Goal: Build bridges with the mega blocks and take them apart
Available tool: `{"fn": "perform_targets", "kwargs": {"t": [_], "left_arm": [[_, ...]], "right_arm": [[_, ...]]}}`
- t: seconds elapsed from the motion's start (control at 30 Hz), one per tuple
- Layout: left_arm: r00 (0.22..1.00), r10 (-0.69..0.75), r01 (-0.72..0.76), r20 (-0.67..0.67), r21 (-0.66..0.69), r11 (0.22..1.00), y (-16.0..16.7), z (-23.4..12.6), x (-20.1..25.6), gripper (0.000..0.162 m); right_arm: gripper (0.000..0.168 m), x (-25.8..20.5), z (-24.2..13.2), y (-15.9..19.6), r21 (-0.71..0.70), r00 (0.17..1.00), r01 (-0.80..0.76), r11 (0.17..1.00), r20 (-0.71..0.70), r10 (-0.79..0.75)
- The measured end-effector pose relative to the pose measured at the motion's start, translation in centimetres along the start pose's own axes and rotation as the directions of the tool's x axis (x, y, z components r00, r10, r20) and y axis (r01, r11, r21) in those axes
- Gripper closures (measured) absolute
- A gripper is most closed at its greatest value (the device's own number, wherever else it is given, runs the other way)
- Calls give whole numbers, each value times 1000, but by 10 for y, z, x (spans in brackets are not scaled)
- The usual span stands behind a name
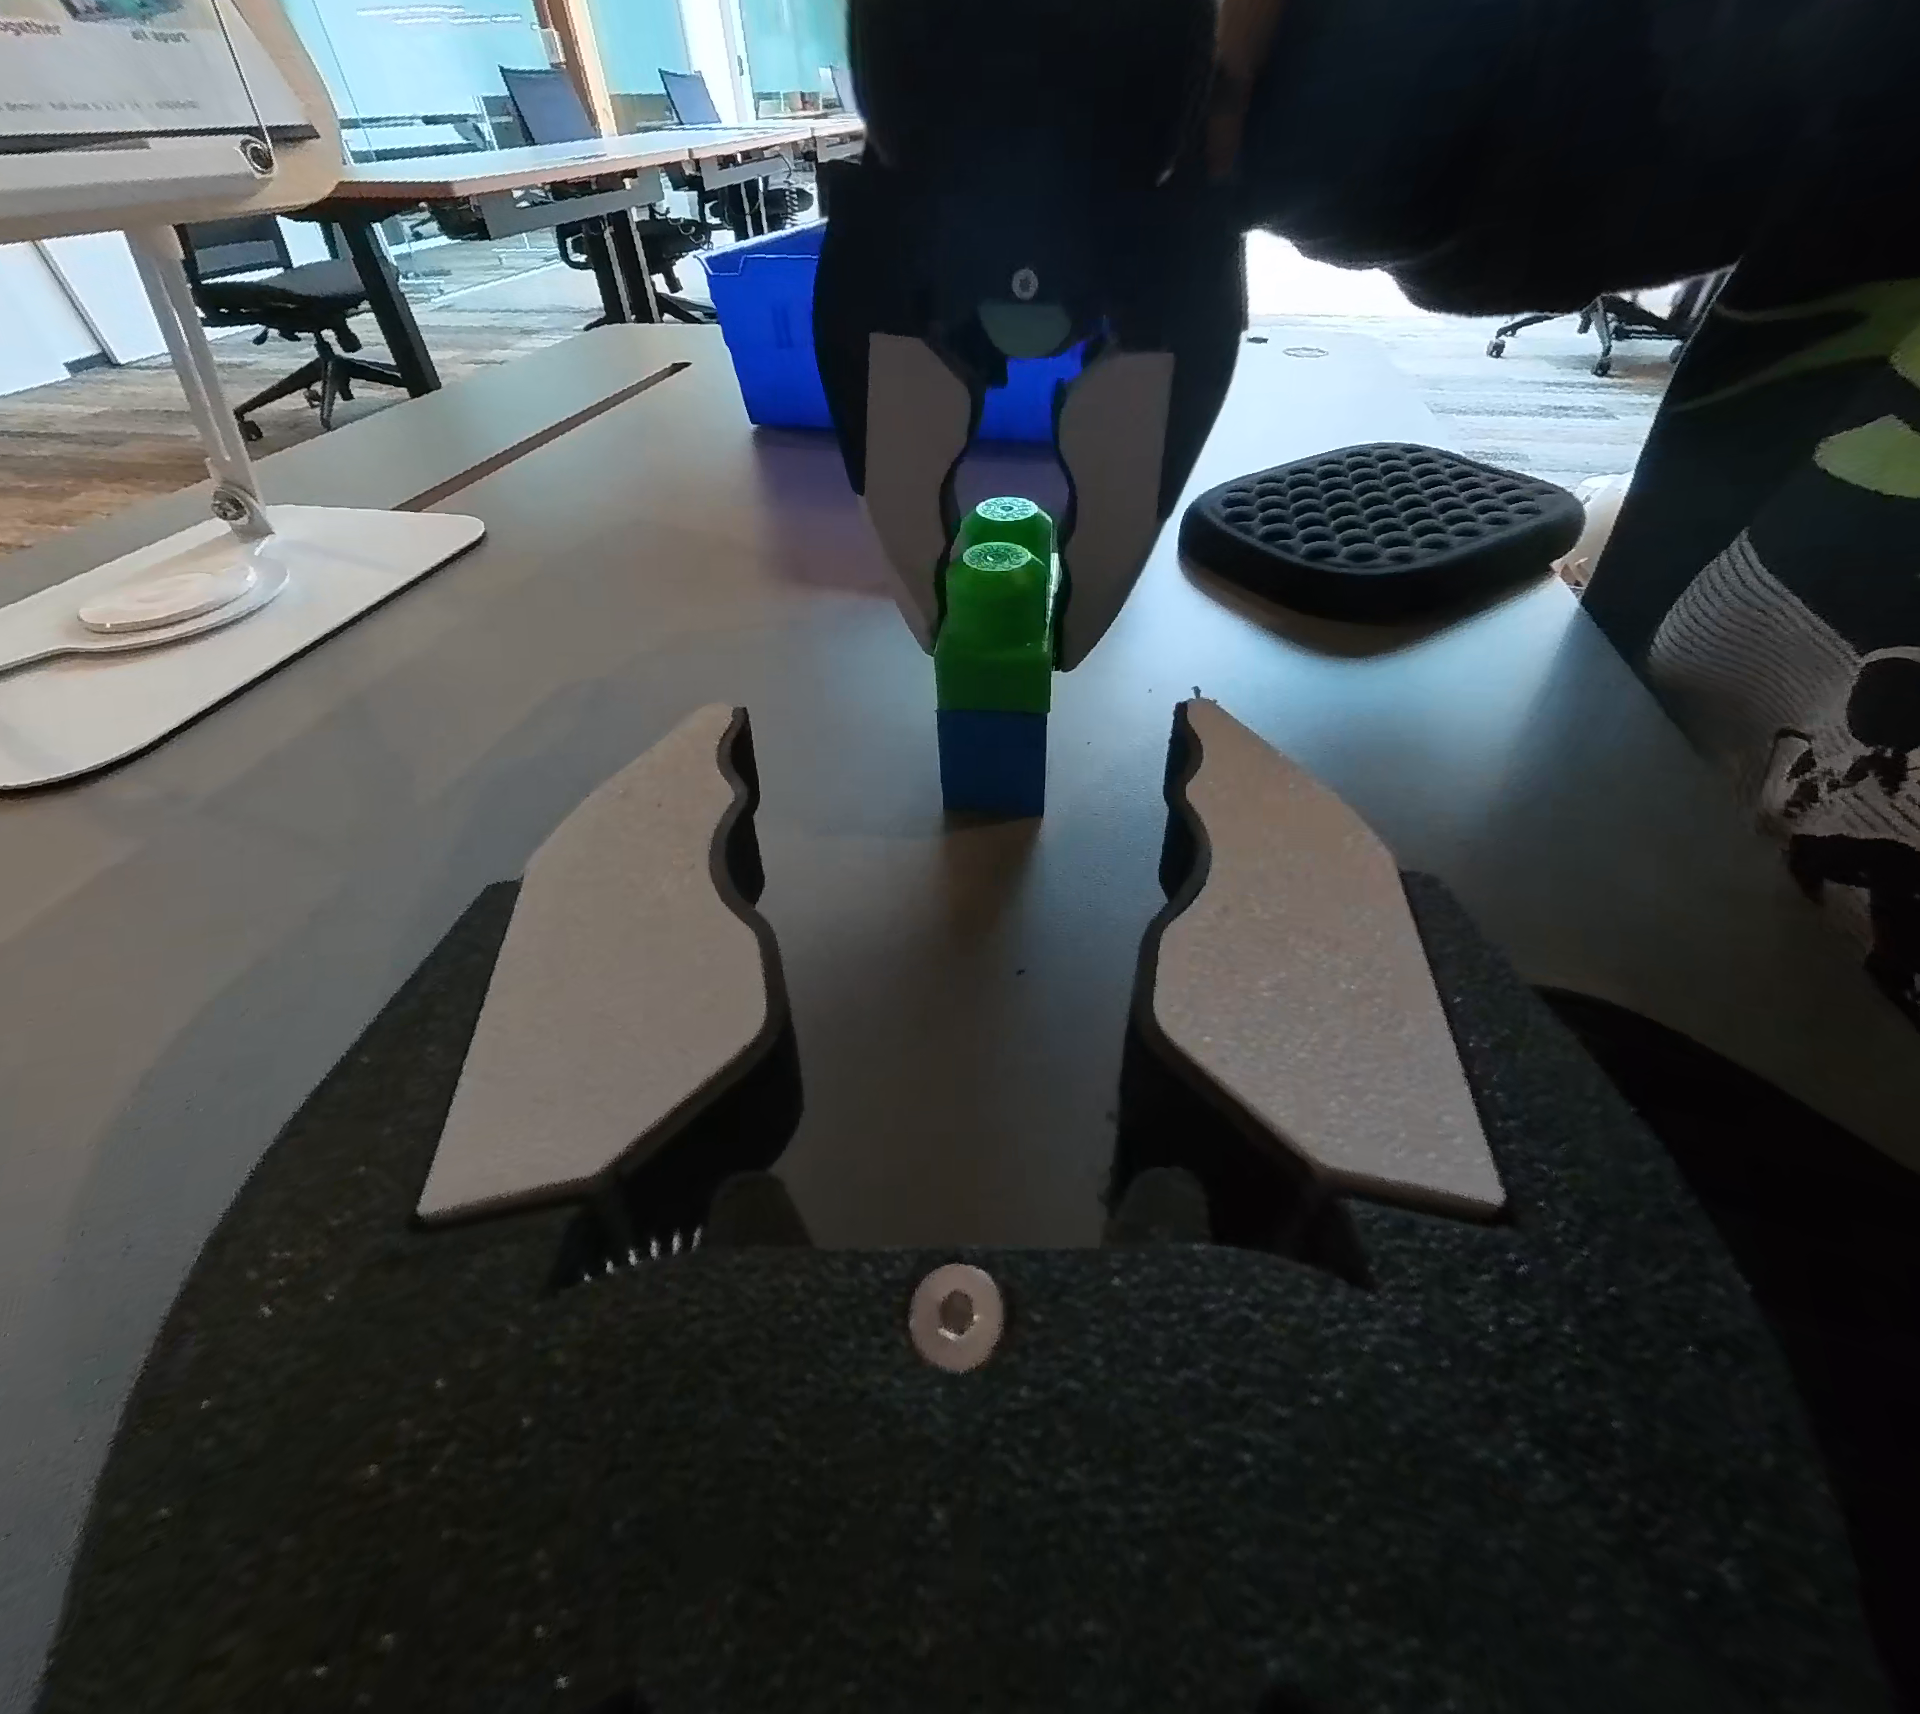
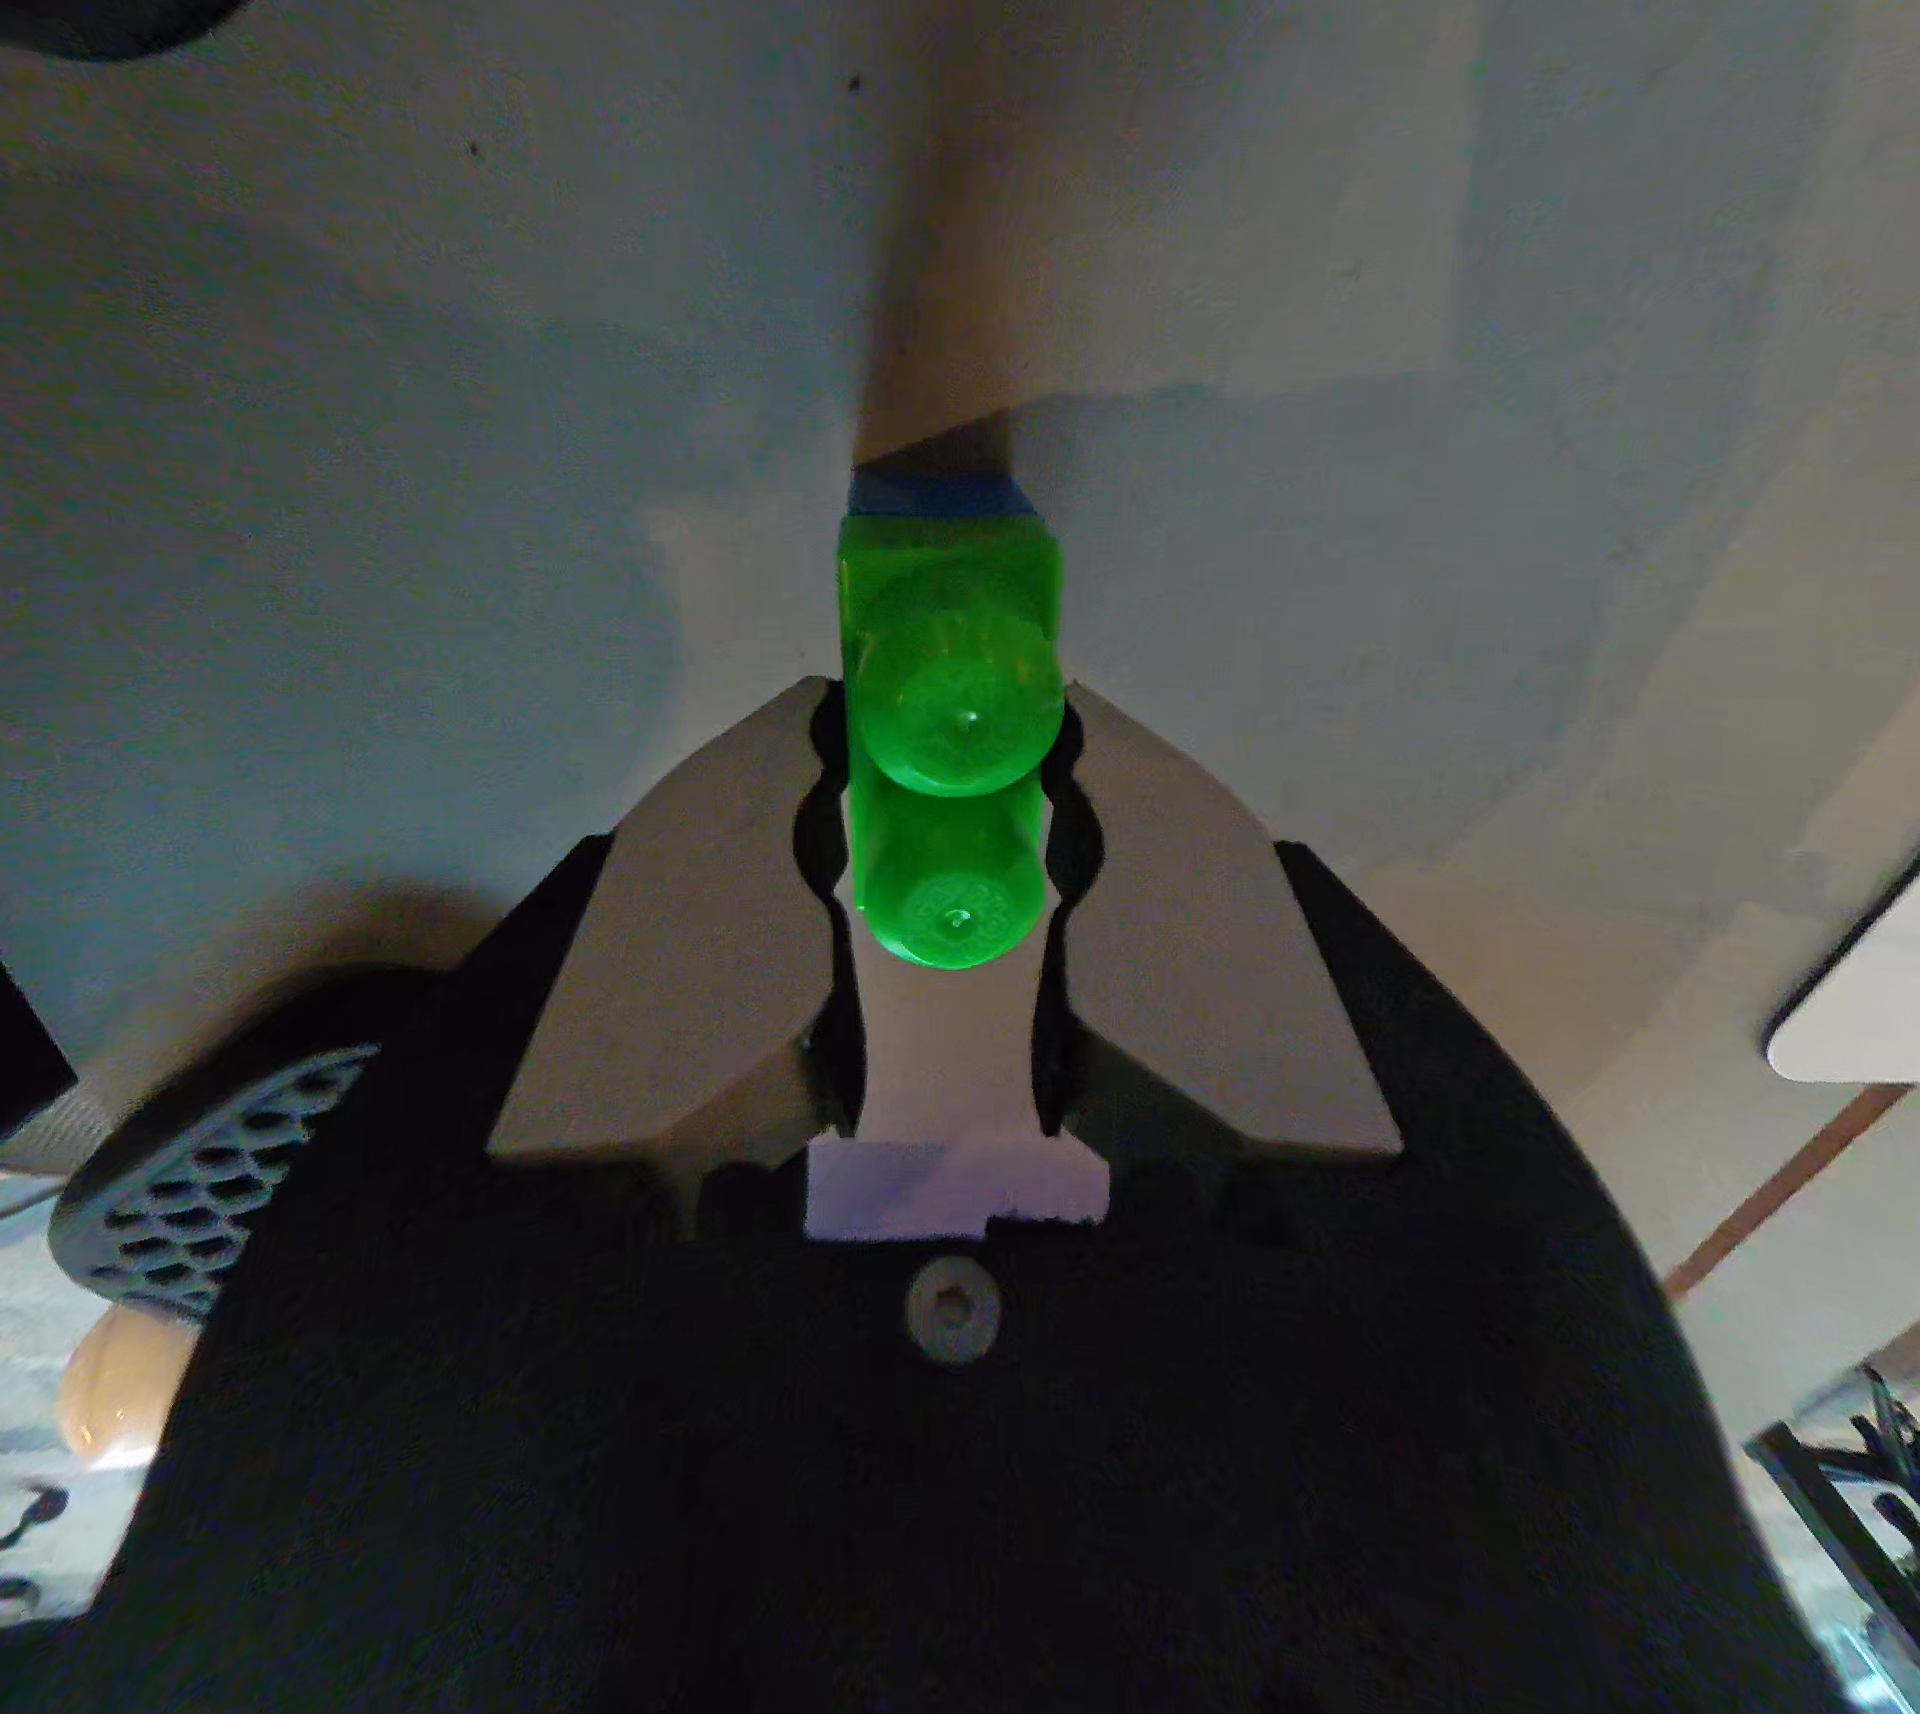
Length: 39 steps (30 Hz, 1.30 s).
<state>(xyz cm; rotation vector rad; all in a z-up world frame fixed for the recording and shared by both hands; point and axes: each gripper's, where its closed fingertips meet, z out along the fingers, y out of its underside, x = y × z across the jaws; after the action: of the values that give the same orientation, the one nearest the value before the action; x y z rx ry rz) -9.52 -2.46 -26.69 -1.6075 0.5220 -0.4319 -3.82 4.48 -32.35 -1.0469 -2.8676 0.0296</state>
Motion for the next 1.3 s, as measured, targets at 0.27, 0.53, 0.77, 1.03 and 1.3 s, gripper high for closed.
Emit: {"fn": "perform_targets", "kwargs": {"t": [0.27,0.53,0.77,1.03,1.3], "left_arm": [[1000,5,-5,-2,-4,1000,0,0,1,87],[1000,0,0,1,1,1000,0,0,0,88],[1000,3,-3,2,1,1000,0,-1,1,88],[1000,15,-15,2,0,1000,0,-1,2,89],[1000,26,-26,4,-16,1000,2,1,3,88]], "right_arm": [[132,0,2,0,-9,1000,-18,1000,9,18],[131,-2,8,-1,1,999,-33,999,43,32],[132,-2,9,-2,40,999,-32,999,20,32],[132,-2,6,-1,95,998,-58,994,27,55],[132,-5,-38,2,184,997,-71,980,0,72]]}}
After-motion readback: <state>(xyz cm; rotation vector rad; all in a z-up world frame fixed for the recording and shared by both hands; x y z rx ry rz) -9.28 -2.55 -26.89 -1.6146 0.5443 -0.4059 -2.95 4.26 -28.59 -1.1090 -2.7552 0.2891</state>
